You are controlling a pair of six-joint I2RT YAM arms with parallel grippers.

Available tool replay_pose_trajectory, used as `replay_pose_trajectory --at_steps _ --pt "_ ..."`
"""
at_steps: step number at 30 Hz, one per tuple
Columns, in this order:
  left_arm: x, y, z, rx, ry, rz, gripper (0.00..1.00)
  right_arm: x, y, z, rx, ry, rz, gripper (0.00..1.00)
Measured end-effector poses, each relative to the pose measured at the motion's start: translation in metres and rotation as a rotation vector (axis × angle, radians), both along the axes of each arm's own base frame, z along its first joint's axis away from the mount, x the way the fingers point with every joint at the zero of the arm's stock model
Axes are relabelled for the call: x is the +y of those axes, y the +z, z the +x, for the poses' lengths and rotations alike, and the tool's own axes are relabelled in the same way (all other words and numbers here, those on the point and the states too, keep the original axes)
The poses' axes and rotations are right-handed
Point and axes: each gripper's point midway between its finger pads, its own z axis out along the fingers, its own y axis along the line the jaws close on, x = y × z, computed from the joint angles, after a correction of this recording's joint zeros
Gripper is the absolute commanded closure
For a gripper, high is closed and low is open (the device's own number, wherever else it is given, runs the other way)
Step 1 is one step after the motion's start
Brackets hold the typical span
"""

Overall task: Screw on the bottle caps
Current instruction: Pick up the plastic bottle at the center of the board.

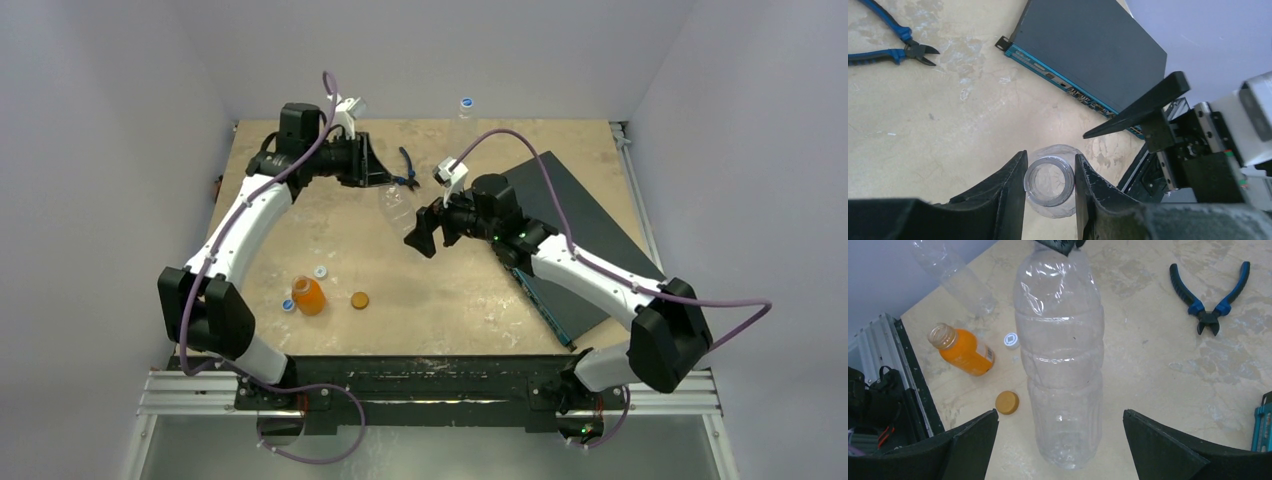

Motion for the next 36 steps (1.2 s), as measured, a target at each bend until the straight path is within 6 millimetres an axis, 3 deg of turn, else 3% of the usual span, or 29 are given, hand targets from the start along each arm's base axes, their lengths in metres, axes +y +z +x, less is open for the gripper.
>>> replay_pose_trajectory --at_steps 7,14,18,21,24,29,32,36 --pt "-0.005 0.017 -0.013 -0.006 -0.043 -0.050 1.00 0.002 -0.019 -0.005 0.023 0.001 -0.036 0.01" --pt "-0.010 0.023 -0.016 0.010 -0.060 -0.091 1.00 0.000 -0.032 -0.010 0.035 -0.001 -0.051 0.11" --pt "-0.014 0.030 -0.016 0.012 -0.062 -0.123 1.00 0.000 -0.036 -0.010 0.039 -0.002 -0.051 0.24" --pt "-0.016 0.035 -0.014 0.004 -0.062 -0.146 1.00 0.001 -0.036 -0.010 0.038 -0.003 -0.042 0.42" --pt "-0.017 0.038 -0.011 -0.007 -0.054 -0.164 0.79 0.004 -0.032 -0.009 0.036 -0.001 -0.020 0.52" --pt "-0.015 0.038 -0.010 -0.025 -0.005 -0.186 0.34 0.011 -0.029 -0.014 0.066 0.021 0.017 0.56" --pt "-0.010 0.040 -0.012 -0.064 0.038 -0.193 0.23 0.015 -0.024 -0.017 0.087 0.031 0.047 0.56" --pt "-0.003 0.053 -0.019 -0.169 0.082 -0.220 0.20 0.028 -0.006 -0.014 0.113 0.050 0.102 0.56"
